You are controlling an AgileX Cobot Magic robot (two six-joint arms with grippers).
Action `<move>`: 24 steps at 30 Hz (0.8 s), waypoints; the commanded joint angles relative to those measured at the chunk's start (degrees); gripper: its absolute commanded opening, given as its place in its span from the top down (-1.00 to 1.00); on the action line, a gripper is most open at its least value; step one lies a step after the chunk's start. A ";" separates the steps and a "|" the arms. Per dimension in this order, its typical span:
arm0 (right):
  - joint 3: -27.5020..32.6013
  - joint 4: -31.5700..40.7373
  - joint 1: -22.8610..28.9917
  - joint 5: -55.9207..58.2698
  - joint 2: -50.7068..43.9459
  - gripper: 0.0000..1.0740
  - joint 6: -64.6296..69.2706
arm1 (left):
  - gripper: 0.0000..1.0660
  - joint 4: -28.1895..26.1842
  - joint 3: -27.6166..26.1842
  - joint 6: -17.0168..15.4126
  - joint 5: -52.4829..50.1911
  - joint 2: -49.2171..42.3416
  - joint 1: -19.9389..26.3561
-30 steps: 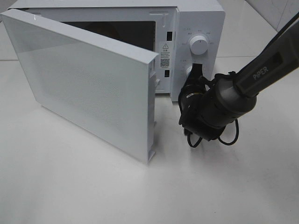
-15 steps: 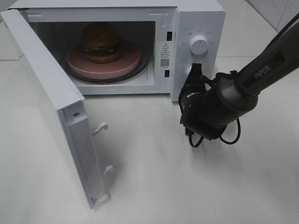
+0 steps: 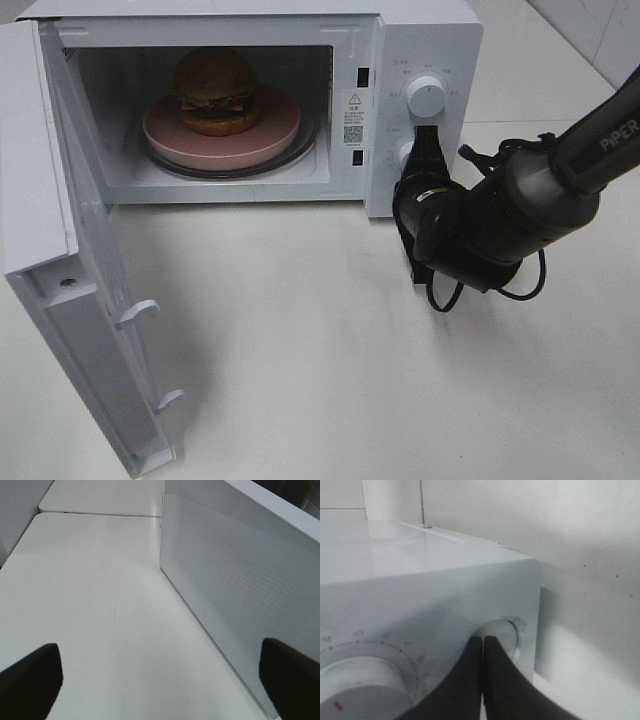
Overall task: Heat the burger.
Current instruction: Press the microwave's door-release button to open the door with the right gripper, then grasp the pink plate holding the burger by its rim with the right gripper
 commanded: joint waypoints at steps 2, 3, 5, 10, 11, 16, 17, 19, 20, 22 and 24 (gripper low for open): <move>1.20 -0.92 -0.69 2.52 -2.98 1.00 -3.78 | -0.89 -0.23 0.17 0.06 -0.11 -1.20 0.11; 1.95 -0.11 -0.69 4.81 -4.01 1.00 -5.67 | -0.89 -0.23 0.17 0.06 -0.11 -1.20 0.11; 2.29 0.63 -0.69 6.36 -4.53 1.00 -6.88 | -0.89 -0.23 0.17 0.06 -0.11 -1.20 0.11; 3.61 3.09 -0.86 11.86 -7.45 1.00 -16.79 | -0.89 -0.23 0.17 0.06 -0.11 -1.20 0.11; 3.72 3.09 -0.86 13.81 -8.77 1.00 -21.66 | -0.89 -0.23 0.17 0.06 -0.11 -1.20 0.11; 3.67 3.15 -0.86 18.56 -11.86 1.00 -37.24 | -0.89 -0.23 0.17 0.06 -0.11 -1.20 0.11; 3.67 3.15 -0.86 19.65 -12.43 1.00 -40.57 | -0.89 -0.23 0.17 0.06 -0.11 -1.20 0.11; 3.67 3.32 -0.86 22.40 -13.92 1.00 -46.18 | -0.89 -0.23 0.17 0.06 -0.11 -1.20 0.11; 3.61 3.32 -0.86 23.95 -14.50 1.00 -49.16 | -0.89 -0.23 0.17 0.06 -0.11 -1.20 0.11; 3.61 3.32 -0.86 27.04 -15.58 1.00 -53.97 | -0.89 -0.23 0.17 0.06 -0.11 -1.20 0.11; 3.61 3.32 -0.86 29.79 -16.62 1.00 -58.84 | -0.89 -0.23 0.17 0.06 -0.11 -1.20 0.11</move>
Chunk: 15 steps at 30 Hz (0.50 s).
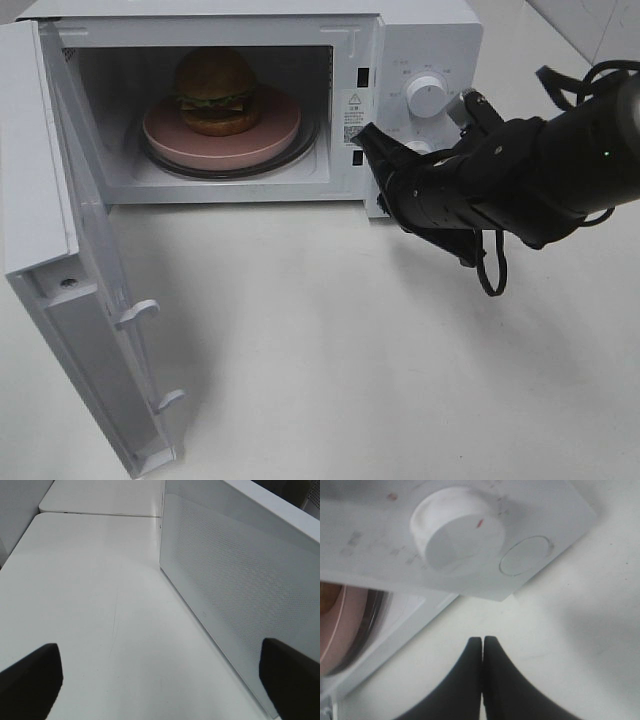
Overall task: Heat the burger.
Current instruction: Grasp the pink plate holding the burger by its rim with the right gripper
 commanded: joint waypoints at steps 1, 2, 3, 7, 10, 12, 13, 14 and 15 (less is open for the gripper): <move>-0.11 0.00 -0.29 5.33 -2.18 1.00 -10.08 | -0.89 -0.23 0.17 0.06 -0.11 -1.20 0.11; -0.11 0.00 -0.29 5.33 -2.18 1.00 -10.08 | -0.89 -0.23 0.17 0.06 -0.11 -1.20 0.11; -0.17 0.00 -0.29 7.28 -3.15 1.00 -13.92 | -0.89 -0.23 0.17 0.06 -0.11 -1.20 0.11; -0.17 0.00 -0.29 10.83 -4.64 1.00 -19.94 | -0.89 -0.23 0.17 0.06 -0.11 -1.20 0.11; -0.17 0.00 -0.29 14.90 -6.19 1.00 -25.27 | -0.89 -0.23 0.17 0.06 -0.11 -1.20 0.11; -0.17 -0.52 -0.29 19.48 -7.16 1.00 -30.14 | -0.89 -0.23 0.17 0.06 -0.11 -1.20 0.11; -0.17 -0.52 -0.29 19.48 -7.16 1.00 -30.14 | -0.89 -0.23 0.17 0.06 -0.11 -1.20 0.11; -0.17 -1.66 -0.29 22.63 -7.56 1.00 -32.20 | -0.89 -0.23 0.17 0.06 -0.11 -1.20 0.11; -0.17 -2.75 -0.29 24.12 -7.73 1.00 -32.83 | -0.89 -0.23 0.17 0.06 -0.11 -1.20 0.11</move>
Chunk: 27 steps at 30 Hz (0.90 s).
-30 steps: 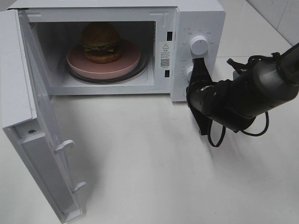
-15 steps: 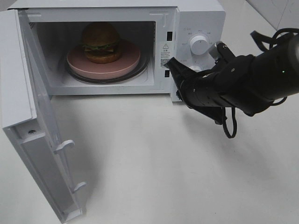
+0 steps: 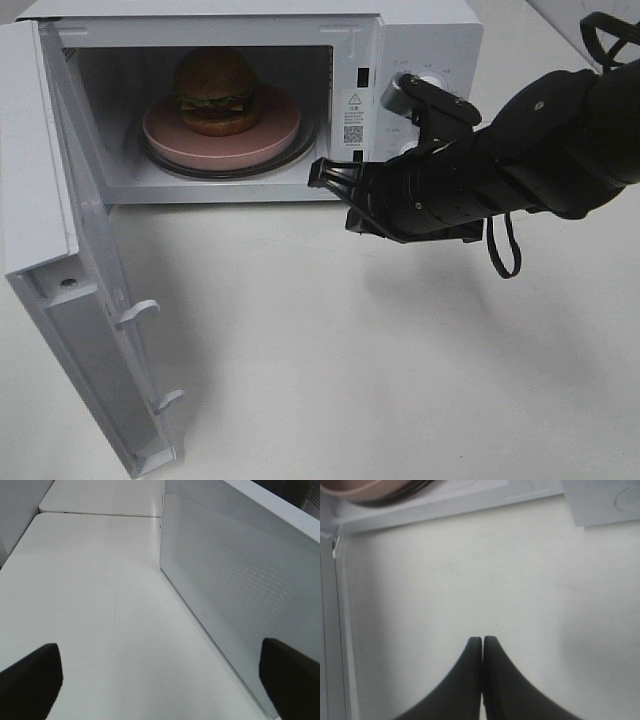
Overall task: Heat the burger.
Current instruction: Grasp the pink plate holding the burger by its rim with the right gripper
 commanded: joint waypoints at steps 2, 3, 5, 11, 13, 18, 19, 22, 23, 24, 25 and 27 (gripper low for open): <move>-0.17 -4.18 -0.29 5.56 -1.43 0.99 -3.32 | -0.89 -0.23 0.17 0.06 -0.11 -1.20 0.11; -0.17 -4.18 -0.29 5.56 -1.43 0.99 -3.32 | -0.89 -0.23 0.17 0.06 -0.11 -1.20 0.11; -0.17 -10.49 -0.29 8.42 -2.35 0.99 -3.32 | -0.89 -0.23 0.17 0.06 -0.11 -1.20 0.11; -0.23 -31.28 -0.29 15.70 -5.50 0.97 -3.32 | -0.89 -0.23 0.17 0.06 -0.11 -1.20 0.11; -0.40 -34.09 -0.29 16.90 -5.90 0.97 -3.32 | -0.89 -0.23 0.17 0.06 -0.11 -1.20 0.11; -3.15 -47.04 -0.29 27.44 -7.68 0.95 -3.78 | -0.89 -0.23 0.17 0.06 -0.11 -1.20 0.11; -3.90 -48.93 -0.29 29.91 -7.73 0.95 -4.76 | -0.89 -0.23 0.17 0.06 -0.11 -1.20 0.11; -7.39 -52.08 -0.29 39.59 -7.79 0.95 -11.00 | -0.89 -0.23 0.17 0.06 -0.11 -1.20 0.11; -7.39 -52.08 -0.29 39.59 -7.79 0.95 -11.00 | -0.89 -0.23 0.17 0.06 -0.11 -1.20 0.11; -8.19 -52.31 -0.29 41.48 -7.79 0.95 -13.46 | -0.89 -0.23 0.17 0.06 -0.11 -1.20 0.11; -9.34 -52.31 -0.29 43.83 -7.79 0.94 -18.22 | -0.89 -0.23 0.17 0.06 -0.11 -1.20 0.11; -9.91 -52.31 -0.29 44.86 -7.79 0.93 -21.03 | -0.89 -0.23 0.17 0.06 -0.11 -1.20 0.11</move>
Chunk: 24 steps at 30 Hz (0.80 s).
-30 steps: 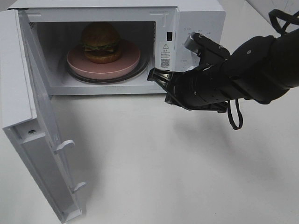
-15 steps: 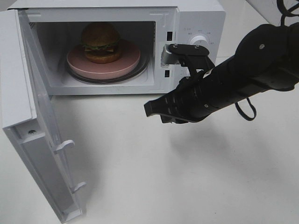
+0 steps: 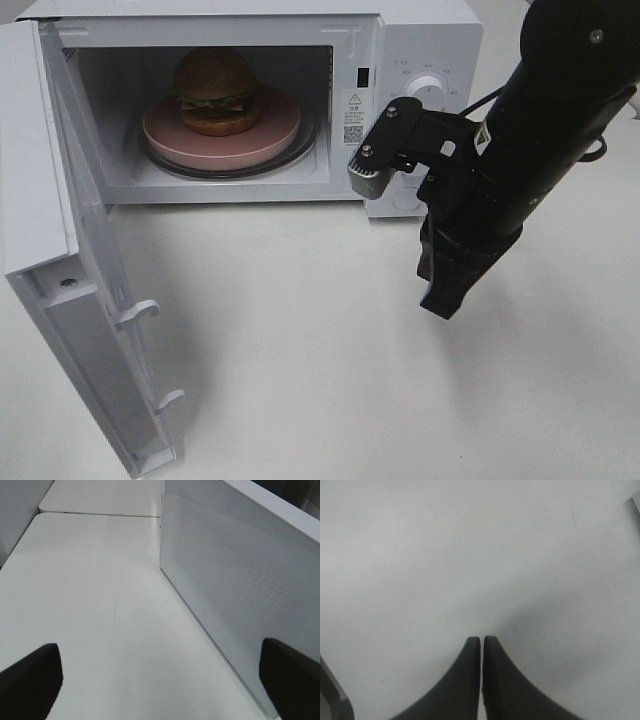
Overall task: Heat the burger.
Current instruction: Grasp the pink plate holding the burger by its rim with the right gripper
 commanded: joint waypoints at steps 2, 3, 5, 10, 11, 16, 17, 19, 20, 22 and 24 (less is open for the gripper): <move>-2.86 -0.57 -0.29 5.56 -0.40 0.91 -13.18 | -0.89 -0.23 0.17 0.06 -0.11 -1.20 0.11; -4.18 -0.57 -0.29 6.30 -0.40 0.88 -17.88 | -0.89 -0.23 0.17 0.06 -0.11 -1.20 0.11; -4.76 -0.63 -0.29 6.53 -0.40 0.86 -20.28 | -0.89 -0.23 0.17 0.06 -0.11 -1.20 0.11; -6.19 -0.97 -0.29 5.61 -0.34 0.75 -31.68 | -0.89 -0.23 0.17 0.06 -0.11 -1.20 0.11; -6.25 -1.20 -0.29 5.33 -0.34 0.72 -33.40 | -0.89 -0.23 0.17 0.06 -0.11 -1.20 0.11; -6.25 -1.66 -0.23 4.64 -0.34 0.40 -38.96 | -0.89 -0.23 0.17 0.06 -0.11 -1.20 0.11; -6.25 -2.23 -0.23 4.18 -0.34 0.30 -39.36 | -0.89 -0.23 0.17 0.06 -0.11 -1.20 0.11; -6.25 -2.75 -0.23 2.92 -0.34 0.10 -39.42 | -0.89 -0.23 0.17 0.06 -0.11 -1.20 0.11; -6.25 -2.86 -0.23 2.01 -0.34 -0.02 -39.42 | -0.89 -0.23 0.17 0.06 -0.11 -1.20 0.11; -6.25 -2.86 -0.23 0.17 -0.34 -0.25 -38.85 | -0.89 -0.23 0.17 0.06 -0.11 -1.20 0.11; -6.25 -2.92 -0.11 -1.95 -0.29 -0.59 -38.22 | -0.89 -0.23 0.17 0.06 -0.11 -1.20 0.11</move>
